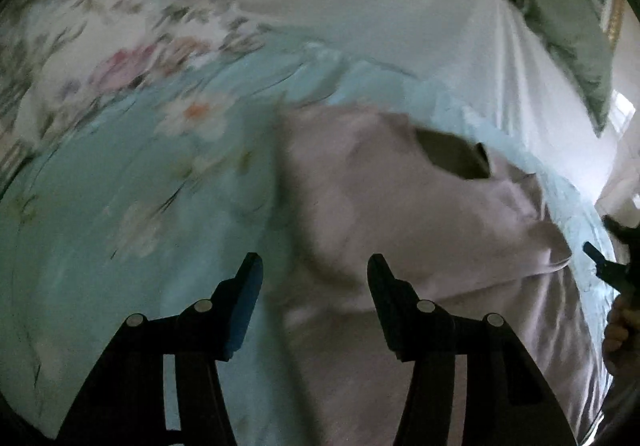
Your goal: Fold small clothes
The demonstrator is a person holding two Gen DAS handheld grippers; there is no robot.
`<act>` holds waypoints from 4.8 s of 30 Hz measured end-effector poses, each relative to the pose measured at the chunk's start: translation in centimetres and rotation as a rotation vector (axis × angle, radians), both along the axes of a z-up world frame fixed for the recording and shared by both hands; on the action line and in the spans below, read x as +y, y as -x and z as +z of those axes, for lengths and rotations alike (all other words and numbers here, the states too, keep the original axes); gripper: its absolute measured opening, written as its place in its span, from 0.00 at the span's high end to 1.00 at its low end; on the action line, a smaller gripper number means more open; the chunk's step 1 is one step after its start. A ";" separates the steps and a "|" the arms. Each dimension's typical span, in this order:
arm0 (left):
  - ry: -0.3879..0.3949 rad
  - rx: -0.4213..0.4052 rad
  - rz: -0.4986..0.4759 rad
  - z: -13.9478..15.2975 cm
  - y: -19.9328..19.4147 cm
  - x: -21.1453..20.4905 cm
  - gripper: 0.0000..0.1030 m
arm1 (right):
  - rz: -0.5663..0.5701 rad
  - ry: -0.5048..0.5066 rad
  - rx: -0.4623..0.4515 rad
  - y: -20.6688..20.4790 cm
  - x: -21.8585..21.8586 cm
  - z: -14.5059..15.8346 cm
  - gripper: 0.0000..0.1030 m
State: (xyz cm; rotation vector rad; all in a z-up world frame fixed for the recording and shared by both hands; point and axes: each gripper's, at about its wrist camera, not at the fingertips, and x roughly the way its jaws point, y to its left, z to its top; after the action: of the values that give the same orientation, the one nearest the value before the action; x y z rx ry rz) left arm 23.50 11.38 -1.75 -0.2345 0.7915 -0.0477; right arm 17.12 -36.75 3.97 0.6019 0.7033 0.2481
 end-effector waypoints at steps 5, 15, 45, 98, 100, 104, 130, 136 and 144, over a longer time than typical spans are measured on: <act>0.009 0.009 -0.039 -1.1 -1.8 -1.4 0.47 | 0.001 0.192 0.092 -3.6 1.2 -2.0 0.41; -0.007 0.037 -0.057 -3.2 -1.9 -1.1 0.48 | -0.102 0.276 -0.063 -3.1 0.8 2.6 1.00; -0.084 0.062 -0.038 -3.4 -1.4 -3.8 0.42 | -0.120 0.380 0.199 -6.1 0.2 0.2 0.99; 0.326 0.238 -0.590 -11.1 25.7 -3.4 0.26 | 0.503 -0.111 0.162 24.6 -2.5 -4.6 0.32; 0.356 0.245 -0.603 -11.8 25.3 -3.3 0.34 | 0.499 -0.149 0.157 24.3 -2.8 -5.0 0.32; 0.389 0.269 -0.596 -13.4 25.4 -2.6 0.73 | 0.514 -0.138 0.143 25.1 -2.5 -5.2 0.32; 0.381 0.128 -0.558 -7.8 27.2 -1.4 0.96 | 0.461 -0.138 0.041 25.9 -2.2 -3.8 0.91; 0.421 -0.030 -0.527 -2.5 26.0 -0.5 0.96 | 0.389 -0.204 -0.077 24.3 -2.9 -0.7 0.91; 0.371 -0.242 -0.391 4.0 18.6 0.9 0.96 | 0.308 -0.203 -0.185 16.4 -2.8 3.9 0.92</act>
State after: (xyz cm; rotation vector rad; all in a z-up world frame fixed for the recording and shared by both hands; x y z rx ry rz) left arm 4.85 12.31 2.24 -0.4137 0.5731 -0.5850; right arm 0.68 -39.57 7.85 0.6529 0.5937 0.6587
